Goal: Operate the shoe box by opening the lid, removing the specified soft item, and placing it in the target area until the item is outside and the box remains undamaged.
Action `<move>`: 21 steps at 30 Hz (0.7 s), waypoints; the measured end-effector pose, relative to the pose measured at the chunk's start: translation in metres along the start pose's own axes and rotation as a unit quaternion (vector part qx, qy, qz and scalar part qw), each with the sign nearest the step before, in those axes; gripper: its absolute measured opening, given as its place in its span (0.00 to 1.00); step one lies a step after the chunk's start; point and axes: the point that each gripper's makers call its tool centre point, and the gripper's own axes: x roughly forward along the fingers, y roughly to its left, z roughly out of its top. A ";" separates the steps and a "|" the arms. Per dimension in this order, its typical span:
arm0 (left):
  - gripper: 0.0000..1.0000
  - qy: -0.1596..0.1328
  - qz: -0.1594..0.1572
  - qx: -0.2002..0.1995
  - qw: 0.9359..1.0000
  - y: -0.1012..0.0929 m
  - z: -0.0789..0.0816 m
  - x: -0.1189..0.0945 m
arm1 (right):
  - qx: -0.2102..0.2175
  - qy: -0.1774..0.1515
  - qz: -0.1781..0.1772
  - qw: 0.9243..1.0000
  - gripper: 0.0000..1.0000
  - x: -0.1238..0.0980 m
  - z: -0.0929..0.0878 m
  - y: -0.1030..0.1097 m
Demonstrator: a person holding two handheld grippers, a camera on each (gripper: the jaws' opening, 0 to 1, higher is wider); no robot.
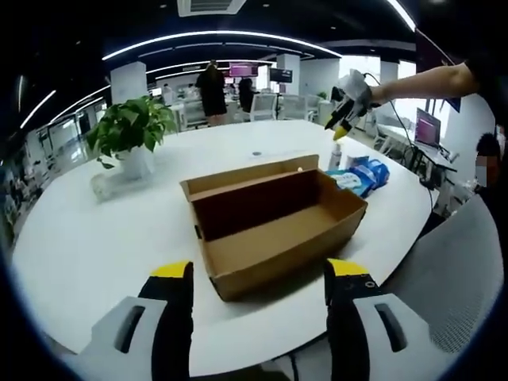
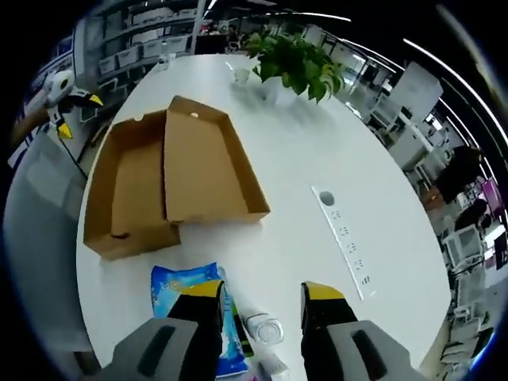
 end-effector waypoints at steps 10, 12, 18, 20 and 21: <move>0.55 0.010 0.006 -0.016 1.000 0.014 -0.003 0.012 | 0.064 -0.023 -0.002 0.998 0.35 0.007 0.012 0.005; 0.52 0.012 0.010 -0.024 1.000 0.018 -0.004 0.014 | 0.082 -0.030 -0.004 0.996 0.35 0.009 0.016 0.004; 0.43 0.009 0.021 -0.051 0.998 0.027 -0.004 0.019 | 0.132 -0.052 -0.008 0.990 0.34 0.015 0.025 -0.001; 0.41 0.009 0.024 -0.059 0.998 0.028 -0.004 0.021 | 0.150 -0.056 -0.010 0.987 0.34 0.016 0.027 0.001; 0.40 0.009 0.025 -0.061 0.998 0.029 -0.004 0.022 | 0.152 -0.056 -0.010 0.987 0.33 0.016 0.027 0.001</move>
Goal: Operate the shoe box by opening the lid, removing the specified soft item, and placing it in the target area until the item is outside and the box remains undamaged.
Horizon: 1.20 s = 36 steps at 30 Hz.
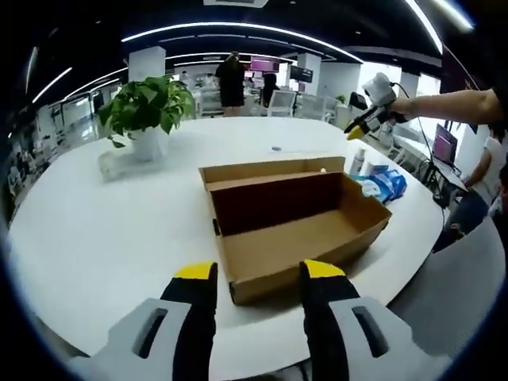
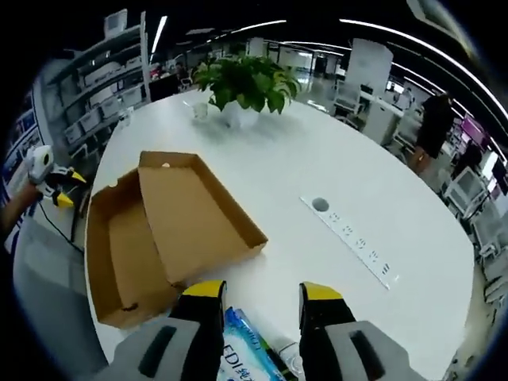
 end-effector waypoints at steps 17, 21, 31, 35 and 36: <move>0.24 0.024 0.028 -0.047 0.998 0.013 -0.010 0.017 | 0.147 -0.023 0.005 0.989 0.29 0.027 0.006 0.016; 0.19 0.031 0.035 -0.061 0.997 0.019 -0.014 0.021 | 0.158 -0.019 0.010 0.987 0.28 0.035 0.005 0.020; 0.06 0.047 0.050 -0.110 0.992 0.025 -0.024 0.032 | 0.234 -0.021 0.019 0.972 0.24 0.053 0.004 0.024; 0.04 0.049 0.054 -0.124 0.990 0.027 -0.026 0.033 | 0.261 -0.024 0.016 0.965 0.24 0.060 0.002 0.024; 0.05 0.050 0.054 -0.125 0.989 0.027 -0.026 0.033 | 0.269 -0.022 0.015 0.963 0.24 0.063 0.001 0.024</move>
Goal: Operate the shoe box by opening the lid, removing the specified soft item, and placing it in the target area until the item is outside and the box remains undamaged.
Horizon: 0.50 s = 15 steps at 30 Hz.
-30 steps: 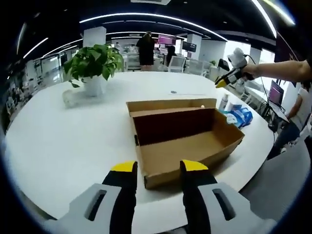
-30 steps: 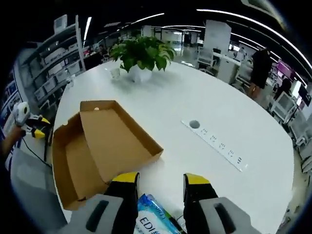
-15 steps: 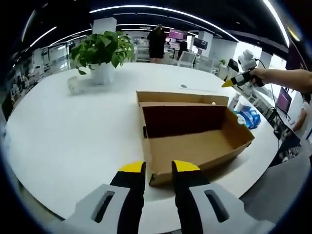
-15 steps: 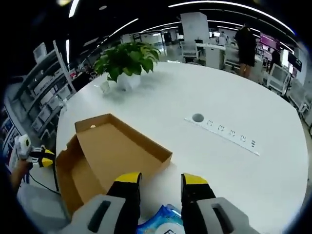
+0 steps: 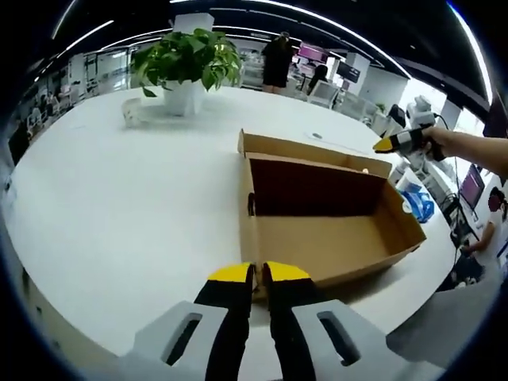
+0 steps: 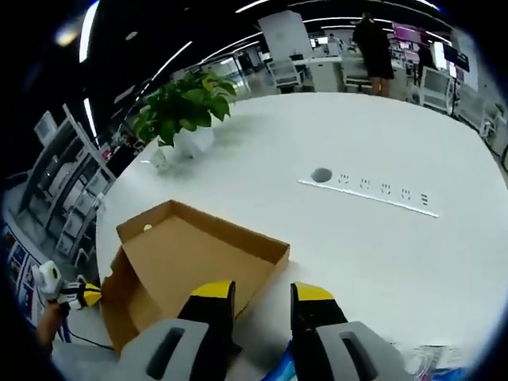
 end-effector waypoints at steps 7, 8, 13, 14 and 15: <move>0.04 0.007 0.003 0.000 1.000 0.001 -0.002 0.003 | 0.043 0.000 -0.008 0.999 0.24 0.016 -0.001 -0.003; 0.04 0.007 0.003 -0.003 1.000 0.001 -0.002 0.003 | 0.053 0.000 -0.008 0.999 0.24 0.019 -0.002 -0.003; 0.04 0.005 0.005 0.004 1.000 0.002 -0.003 0.003 | 0.081 0.000 -0.019 0.997 0.22 0.028 -0.003 -0.005; 0.04 0.004 0.006 0.008 1.000 0.002 -0.003 0.003 | 0.088 0.000 -0.020 0.996 0.21 0.029 -0.003 -0.005; 0.04 0.004 0.007 0.011 1.000 0.002 -0.003 0.004 | 0.099 0.002 -0.021 0.995 0.21 0.032 -0.004 -0.006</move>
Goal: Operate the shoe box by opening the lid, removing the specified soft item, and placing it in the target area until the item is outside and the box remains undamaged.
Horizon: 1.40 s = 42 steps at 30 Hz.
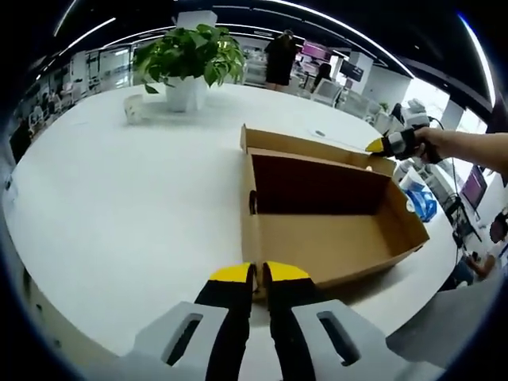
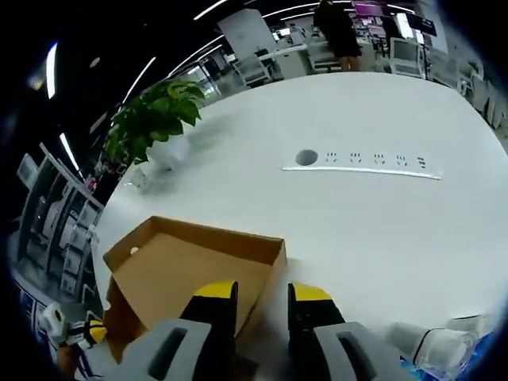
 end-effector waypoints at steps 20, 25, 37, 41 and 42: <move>0.04 -0.011 0.000 -0.017 1.000 0.001 -0.001 0.000 | 0.000 0.002 -0.016 1.000 0.00 0.003 -0.008 0.004; 0.04 -0.009 -0.004 -0.028 1.000 0.001 -0.001 0.001 | -0.005 -0.008 -0.009 1.000 0.00 -0.002 -0.004 0.005; 0.04 -0.013 -0.007 -0.038 0.999 0.000 -0.001 0.002 | -0.022 -0.037 0.002 0.999 0.00 -0.019 0.000 0.016; 0.04 -0.014 -0.007 -0.039 0.999 0.000 -0.001 0.002 | -0.027 -0.043 0.006 0.999 0.00 -0.024 0.003 0.017; 0.04 -0.014 -0.007 -0.039 0.999 0.000 -0.001 0.002 | -0.027 -0.045 0.007 0.999 0.00 -0.025 0.003 0.017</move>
